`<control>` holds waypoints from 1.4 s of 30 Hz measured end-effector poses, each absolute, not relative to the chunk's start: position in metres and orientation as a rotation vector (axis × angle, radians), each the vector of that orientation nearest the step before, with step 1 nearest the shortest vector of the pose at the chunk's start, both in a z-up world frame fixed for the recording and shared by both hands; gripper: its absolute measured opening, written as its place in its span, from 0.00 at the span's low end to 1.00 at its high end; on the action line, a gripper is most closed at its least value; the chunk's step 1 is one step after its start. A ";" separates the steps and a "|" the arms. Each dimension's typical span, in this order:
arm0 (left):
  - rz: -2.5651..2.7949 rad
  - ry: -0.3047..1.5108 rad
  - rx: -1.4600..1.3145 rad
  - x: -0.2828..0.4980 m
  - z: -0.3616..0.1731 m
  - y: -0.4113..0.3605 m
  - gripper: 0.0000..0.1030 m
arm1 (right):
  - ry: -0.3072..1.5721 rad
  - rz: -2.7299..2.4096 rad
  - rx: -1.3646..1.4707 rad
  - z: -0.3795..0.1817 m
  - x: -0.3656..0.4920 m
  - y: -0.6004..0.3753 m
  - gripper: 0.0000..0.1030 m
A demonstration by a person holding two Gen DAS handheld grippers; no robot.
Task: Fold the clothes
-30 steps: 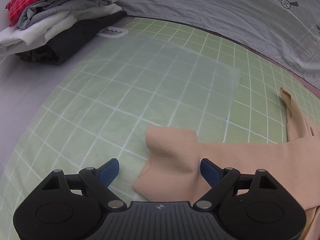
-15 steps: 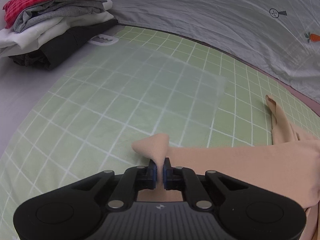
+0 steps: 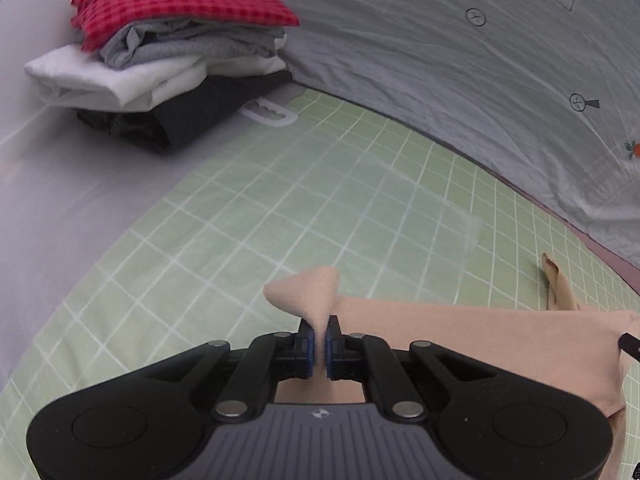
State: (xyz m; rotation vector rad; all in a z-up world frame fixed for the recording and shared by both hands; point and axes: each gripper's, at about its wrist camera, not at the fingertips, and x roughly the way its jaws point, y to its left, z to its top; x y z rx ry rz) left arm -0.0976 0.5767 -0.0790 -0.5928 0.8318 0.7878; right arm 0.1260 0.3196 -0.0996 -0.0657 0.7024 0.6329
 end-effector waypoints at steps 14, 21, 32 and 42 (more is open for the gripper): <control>0.793 0.916 -0.597 -0.095 -0.111 0.580 0.09 | 0.845 0.441 0.126 -0.140 0.161 0.274 0.32; 0.796 0.914 -0.594 -0.095 -0.111 0.580 0.09 | 0.869 0.470 0.044 -0.157 0.191 0.298 0.06; 0.740 0.889 -0.617 -0.088 -0.103 0.567 0.06 | 0.824 0.418 0.029 -0.134 0.185 0.284 0.42; 0.392 0.836 -0.535 -0.051 -0.079 0.449 0.06 | 0.852 0.267 0.034 -0.126 0.102 0.206 0.63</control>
